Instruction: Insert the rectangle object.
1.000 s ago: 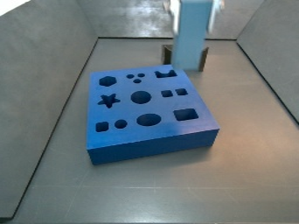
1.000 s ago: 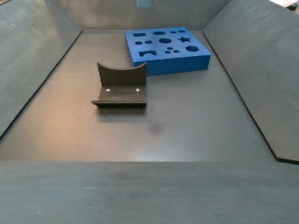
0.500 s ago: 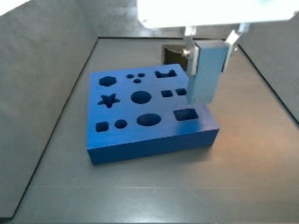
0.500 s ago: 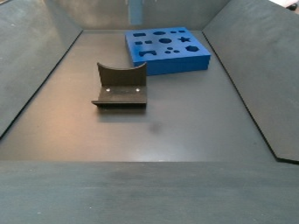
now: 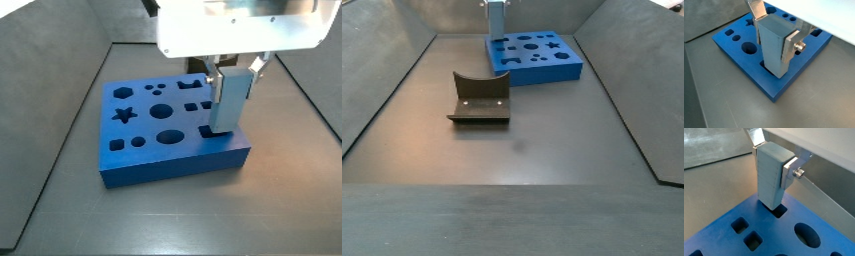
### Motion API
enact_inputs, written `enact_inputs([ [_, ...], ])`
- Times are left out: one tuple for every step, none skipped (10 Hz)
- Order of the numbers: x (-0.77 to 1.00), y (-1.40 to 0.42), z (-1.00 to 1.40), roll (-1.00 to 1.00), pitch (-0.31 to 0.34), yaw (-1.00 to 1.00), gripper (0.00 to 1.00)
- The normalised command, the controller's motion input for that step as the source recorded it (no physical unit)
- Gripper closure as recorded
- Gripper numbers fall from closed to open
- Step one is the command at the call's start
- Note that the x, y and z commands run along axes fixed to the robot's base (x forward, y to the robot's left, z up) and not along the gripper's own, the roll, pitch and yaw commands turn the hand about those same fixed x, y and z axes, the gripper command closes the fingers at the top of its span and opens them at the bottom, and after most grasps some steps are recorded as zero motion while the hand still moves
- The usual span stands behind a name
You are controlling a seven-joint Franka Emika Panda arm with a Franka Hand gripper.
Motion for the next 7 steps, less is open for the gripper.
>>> enact_inputs([
  [-0.17,0.00,-0.22,0.06,-0.054,0.09,1.00],
  [-0.25,0.00,-0.17,0.09,-0.087,0.07,1.00],
  [-0.21,-0.18,-0.02,0.03,-0.100,0.07,1.00],
  [-0.13,-0.18,-0.03,0.07,-0.073,0.09,1.00],
  [-0.04,-0.03,-0.13,0.06,-0.041,0.07,1.00],
  [0.01,-0.03,-0.41,0.16,0.000,0.00,1.00],
  [0.00,-0.02,-0.74,0.27,-0.044,0.00,1.00],
])
